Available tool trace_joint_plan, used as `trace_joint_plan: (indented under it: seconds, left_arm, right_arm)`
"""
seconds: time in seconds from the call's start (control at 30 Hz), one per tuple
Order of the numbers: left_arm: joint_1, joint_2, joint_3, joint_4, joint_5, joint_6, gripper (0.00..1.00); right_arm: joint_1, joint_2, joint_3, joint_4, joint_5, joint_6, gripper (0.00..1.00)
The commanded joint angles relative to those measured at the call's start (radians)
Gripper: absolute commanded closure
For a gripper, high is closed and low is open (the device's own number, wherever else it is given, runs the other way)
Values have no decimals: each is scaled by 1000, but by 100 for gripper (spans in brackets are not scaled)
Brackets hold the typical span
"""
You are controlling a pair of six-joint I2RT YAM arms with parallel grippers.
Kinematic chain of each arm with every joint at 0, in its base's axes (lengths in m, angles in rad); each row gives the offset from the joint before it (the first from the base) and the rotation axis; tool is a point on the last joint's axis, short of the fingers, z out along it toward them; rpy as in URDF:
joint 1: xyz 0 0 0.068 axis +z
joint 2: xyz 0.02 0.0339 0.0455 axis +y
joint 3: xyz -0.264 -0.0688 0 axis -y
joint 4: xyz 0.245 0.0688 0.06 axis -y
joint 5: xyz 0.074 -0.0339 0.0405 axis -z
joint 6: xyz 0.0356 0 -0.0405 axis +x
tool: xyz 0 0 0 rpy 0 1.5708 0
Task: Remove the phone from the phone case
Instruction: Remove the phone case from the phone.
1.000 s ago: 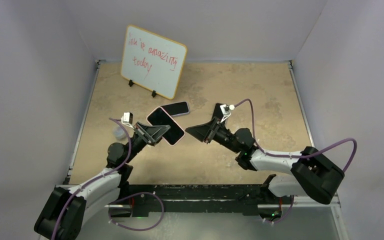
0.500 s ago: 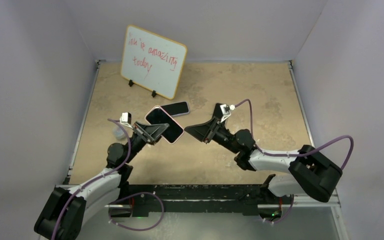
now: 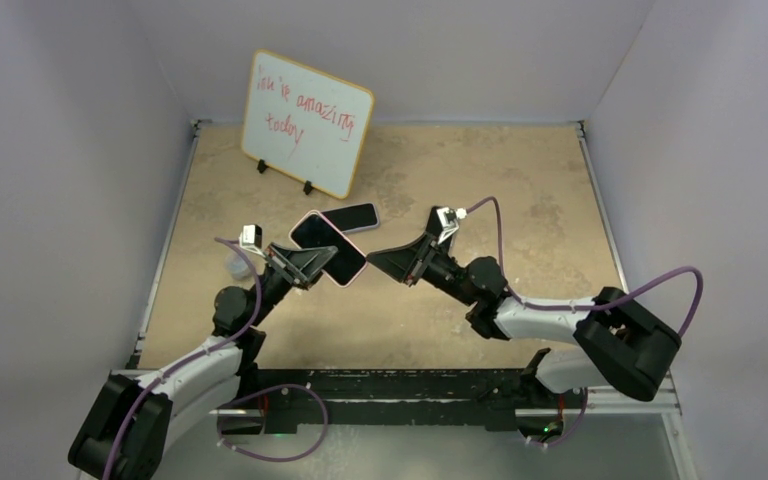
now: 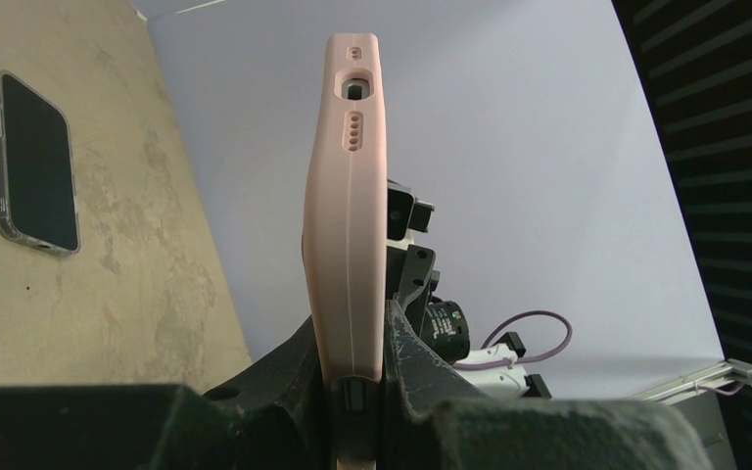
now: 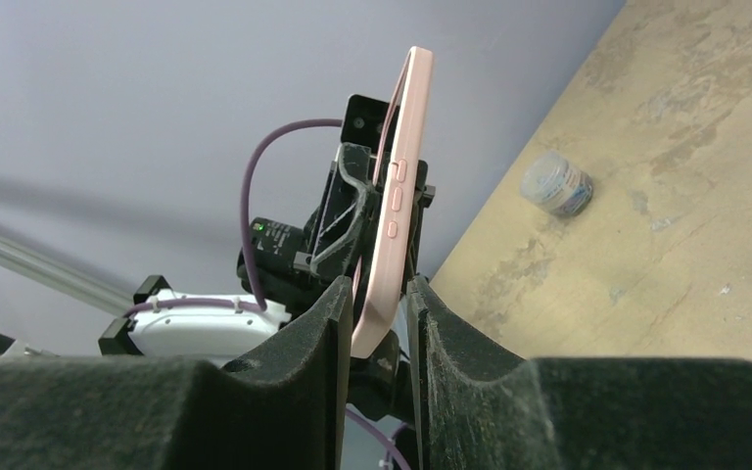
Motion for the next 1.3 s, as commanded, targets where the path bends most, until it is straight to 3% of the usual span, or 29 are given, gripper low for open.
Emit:
trace_joint_plan:
  seconds: [0.0,0.37,0.67,0.77,1.27]
  left_arm:
    - [-4,-11,19,123,-10,-23,100]
    - [-4,-22,23,123,-11,-23,100]
    - [-4,-31,24,132,-6,-34,100]
    - [-4,-27,18,147,-4,-45,100]
    - [-7,-14,1,180,5,-72,100]
  right_arm:
    - [8,4,42,39,-19,-4,71]
    - [20,16,57,22,-15,-14,72]
    - [20,9,60,46,-35,-3,94]
    - [20,23,60,105,-57,19,100]
    - [20,184,140,494,-187,216,100]
